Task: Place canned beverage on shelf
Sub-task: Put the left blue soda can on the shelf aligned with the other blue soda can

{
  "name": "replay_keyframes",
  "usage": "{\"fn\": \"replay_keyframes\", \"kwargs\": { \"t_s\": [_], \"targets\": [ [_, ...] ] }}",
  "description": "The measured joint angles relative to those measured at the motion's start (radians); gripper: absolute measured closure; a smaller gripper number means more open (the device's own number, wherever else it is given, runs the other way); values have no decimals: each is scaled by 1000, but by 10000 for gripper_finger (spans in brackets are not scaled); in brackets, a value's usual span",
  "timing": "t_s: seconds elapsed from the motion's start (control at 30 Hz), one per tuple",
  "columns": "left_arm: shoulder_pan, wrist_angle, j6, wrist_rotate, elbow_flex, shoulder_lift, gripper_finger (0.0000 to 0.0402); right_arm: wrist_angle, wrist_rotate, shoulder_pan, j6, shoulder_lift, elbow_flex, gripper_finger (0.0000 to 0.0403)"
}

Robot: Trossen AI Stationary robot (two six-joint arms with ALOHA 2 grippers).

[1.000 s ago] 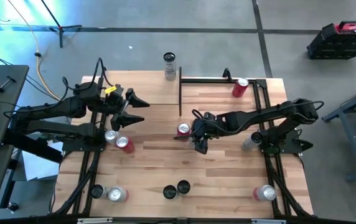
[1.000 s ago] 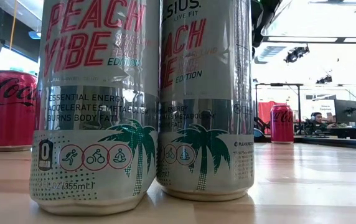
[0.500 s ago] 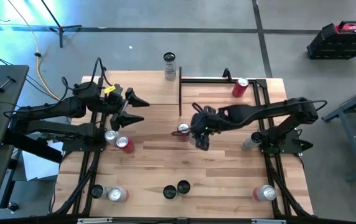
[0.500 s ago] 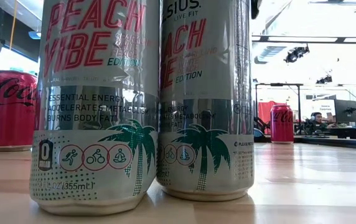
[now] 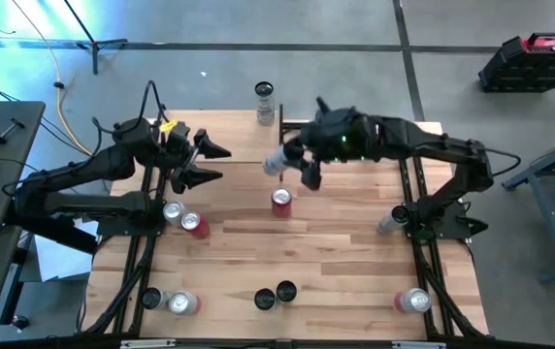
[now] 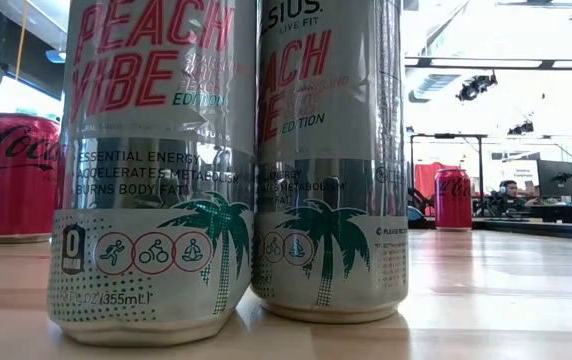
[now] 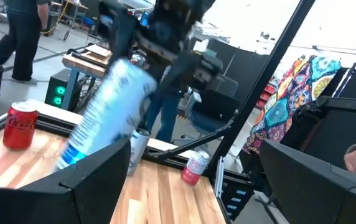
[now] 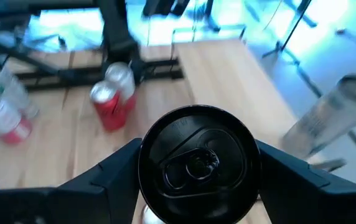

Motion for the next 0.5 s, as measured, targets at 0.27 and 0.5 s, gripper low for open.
{"fn": "replay_keyframes", "kwargs": {
  "t_s": [0.27,0.5],
  "targets": [
    [98,-162,-10,100,37,2,53,143,-141,-123,-100,88,68,149],
    [125,-405,107,53,173,42,53,-4,-269,-194,-207,261,325,149]
  ]
}}
